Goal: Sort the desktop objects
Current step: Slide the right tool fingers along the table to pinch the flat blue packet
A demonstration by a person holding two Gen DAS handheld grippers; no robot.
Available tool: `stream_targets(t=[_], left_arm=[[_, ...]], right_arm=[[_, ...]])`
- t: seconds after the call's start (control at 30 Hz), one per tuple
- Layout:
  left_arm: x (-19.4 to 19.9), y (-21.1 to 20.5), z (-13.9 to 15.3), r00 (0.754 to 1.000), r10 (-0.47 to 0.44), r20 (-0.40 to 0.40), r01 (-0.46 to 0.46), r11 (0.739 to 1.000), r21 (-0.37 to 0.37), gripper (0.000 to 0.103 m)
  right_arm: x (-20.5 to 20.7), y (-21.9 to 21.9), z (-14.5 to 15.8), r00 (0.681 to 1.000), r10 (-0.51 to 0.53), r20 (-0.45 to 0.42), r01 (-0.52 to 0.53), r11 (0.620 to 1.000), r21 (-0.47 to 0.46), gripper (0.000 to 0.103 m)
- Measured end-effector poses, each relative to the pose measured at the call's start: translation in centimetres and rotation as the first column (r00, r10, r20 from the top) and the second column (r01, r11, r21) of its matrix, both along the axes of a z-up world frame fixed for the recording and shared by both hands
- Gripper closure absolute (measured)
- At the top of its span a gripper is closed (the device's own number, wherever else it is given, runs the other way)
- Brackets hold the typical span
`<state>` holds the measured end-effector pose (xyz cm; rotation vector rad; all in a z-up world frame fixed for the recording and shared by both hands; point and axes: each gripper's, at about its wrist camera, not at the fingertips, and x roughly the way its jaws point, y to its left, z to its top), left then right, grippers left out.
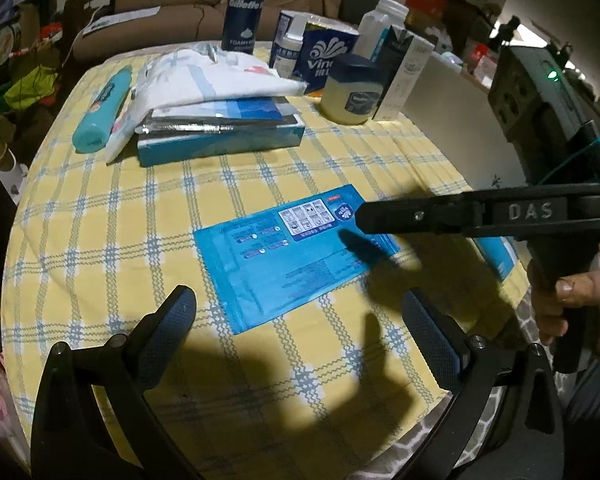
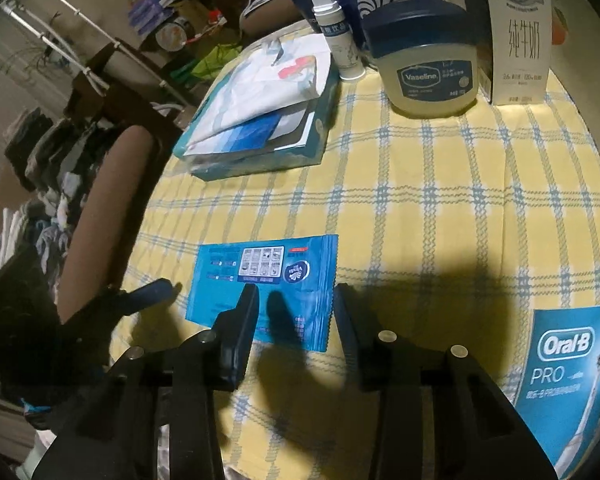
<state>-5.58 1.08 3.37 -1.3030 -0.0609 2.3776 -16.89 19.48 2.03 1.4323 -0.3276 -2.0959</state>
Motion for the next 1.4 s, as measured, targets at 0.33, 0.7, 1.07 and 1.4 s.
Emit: stream_targets(t=[0.33, 0.7, 1.07, 1.4], left_arm=[[-0.2, 0.4, -0.9, 1.0, 0.004, -0.011, -0.003, 1.0, 0.002, 0.0], [-0.5, -2.7, -0.7, 0.996, 0.085, 0.028, -0.087, 0.993, 0.082, 0.001], [-0.2, -1.6, -1.1, 0.999, 0.037, 0.033, -0.04, 0.993, 0.11, 0.0], [0.0, -1.4, -0.9, 0.997, -0.018, 0.072, 0.002, 0.976, 0.218, 0.001]], right_arm=[[0.5, -1.3, 0.9, 0.998, 0.027, 0.062, -0.015, 0.983, -0.185, 0.064], [-0.2, -0.5, 1.0, 0.998, -0.065, -0.011, 0.065, 0.998, -0.004, 0.064], [-0.2, -1.0, -1.4, 0.986, -0.006, 0.165, 0.047, 0.967, -0.25, 0.063], [0.9, -1.8, -1.2, 0.975, 0.036, 0.217, 0.053, 0.919, -0.39, 0.062]])
